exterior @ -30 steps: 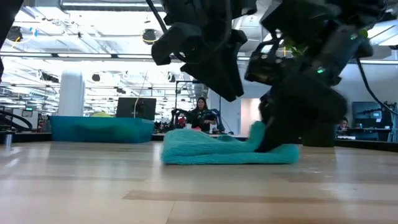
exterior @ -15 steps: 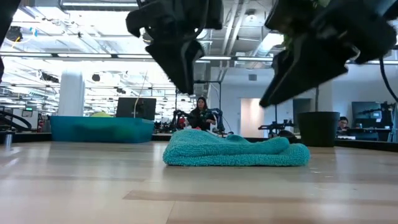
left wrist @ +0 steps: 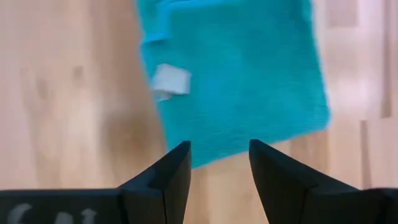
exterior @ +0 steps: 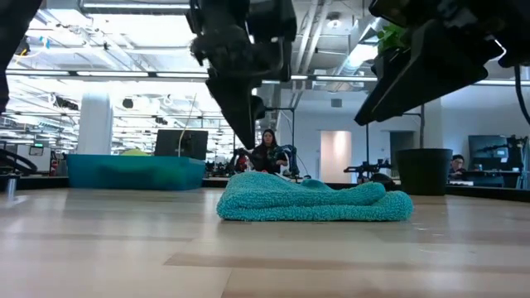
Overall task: Fold microfiber towels
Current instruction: Put the blue towel into the blue bin
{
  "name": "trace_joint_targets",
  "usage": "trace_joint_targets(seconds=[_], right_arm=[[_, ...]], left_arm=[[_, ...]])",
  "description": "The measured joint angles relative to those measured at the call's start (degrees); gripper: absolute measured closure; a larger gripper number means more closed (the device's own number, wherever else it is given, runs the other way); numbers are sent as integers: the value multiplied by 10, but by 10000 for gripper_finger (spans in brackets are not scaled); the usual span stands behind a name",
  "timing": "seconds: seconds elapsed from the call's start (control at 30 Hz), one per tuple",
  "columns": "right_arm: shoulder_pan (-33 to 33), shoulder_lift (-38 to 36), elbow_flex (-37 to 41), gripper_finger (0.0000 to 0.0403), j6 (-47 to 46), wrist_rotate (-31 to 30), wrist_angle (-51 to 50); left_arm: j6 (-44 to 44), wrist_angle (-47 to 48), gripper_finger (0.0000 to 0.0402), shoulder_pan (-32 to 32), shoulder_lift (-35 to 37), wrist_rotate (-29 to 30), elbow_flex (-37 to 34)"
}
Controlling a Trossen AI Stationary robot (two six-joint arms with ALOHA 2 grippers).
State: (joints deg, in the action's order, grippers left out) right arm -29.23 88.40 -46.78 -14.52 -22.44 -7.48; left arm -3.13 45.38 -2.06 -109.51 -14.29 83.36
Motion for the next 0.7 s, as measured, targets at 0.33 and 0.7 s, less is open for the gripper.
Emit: trace_joint_targets(seconds=[0.33, 0.7], right_arm=[[1, 0, 0, 163, 0, 0, -1], [1, 0, 0, 163, 0, 0, -2]], left_arm=[[7, -109, 247, -93, -4, -155, -73], [14, -198, 247, -127, -4, -231, -140]])
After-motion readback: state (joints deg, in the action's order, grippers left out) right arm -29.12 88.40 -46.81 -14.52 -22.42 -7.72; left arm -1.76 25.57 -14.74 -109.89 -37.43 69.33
